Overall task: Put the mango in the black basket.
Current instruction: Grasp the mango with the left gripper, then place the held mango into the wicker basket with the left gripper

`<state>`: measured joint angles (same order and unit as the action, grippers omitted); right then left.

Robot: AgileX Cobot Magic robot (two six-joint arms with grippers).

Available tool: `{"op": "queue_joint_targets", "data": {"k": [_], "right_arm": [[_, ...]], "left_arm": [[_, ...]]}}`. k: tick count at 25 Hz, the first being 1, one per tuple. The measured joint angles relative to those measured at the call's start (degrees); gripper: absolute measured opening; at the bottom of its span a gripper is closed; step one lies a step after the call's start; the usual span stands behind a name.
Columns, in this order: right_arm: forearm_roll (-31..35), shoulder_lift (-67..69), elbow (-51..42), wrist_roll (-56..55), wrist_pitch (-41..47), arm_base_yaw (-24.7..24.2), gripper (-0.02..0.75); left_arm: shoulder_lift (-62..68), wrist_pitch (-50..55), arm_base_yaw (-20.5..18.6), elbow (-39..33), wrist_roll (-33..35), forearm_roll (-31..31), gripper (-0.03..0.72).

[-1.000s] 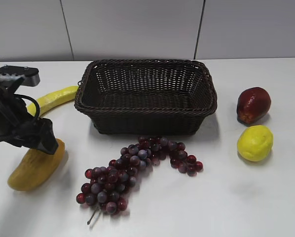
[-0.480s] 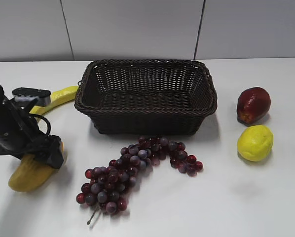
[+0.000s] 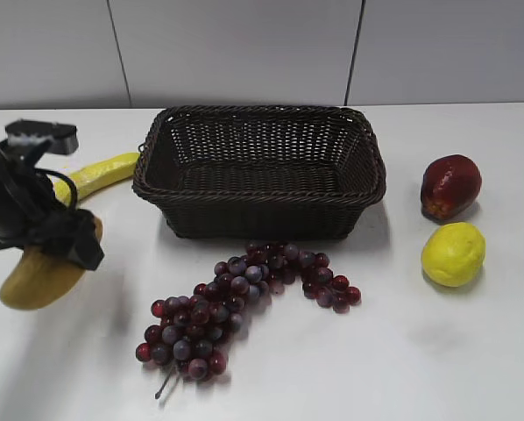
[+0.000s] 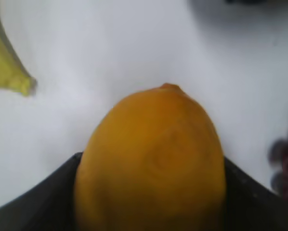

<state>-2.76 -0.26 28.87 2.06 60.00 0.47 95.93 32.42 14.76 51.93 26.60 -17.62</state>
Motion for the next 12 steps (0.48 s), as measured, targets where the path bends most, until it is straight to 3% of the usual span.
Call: {"op": "queue_joint_targets", "data": {"k": [7, 12], "right_arm": [[0.0, 0.0, 0.0, 0.0, 0.0, 0.0, 0.569], [0.0, 0.0, 0.0, 0.0, 0.0, 0.0, 0.569]], "left_arm": [[-5.1, 1.3, 0.4, 15.9, 0.0, -5.3, 0.557], [0.7, 1.3, 3.8, 27.8, 0.0, -7.6, 0.557]]}}
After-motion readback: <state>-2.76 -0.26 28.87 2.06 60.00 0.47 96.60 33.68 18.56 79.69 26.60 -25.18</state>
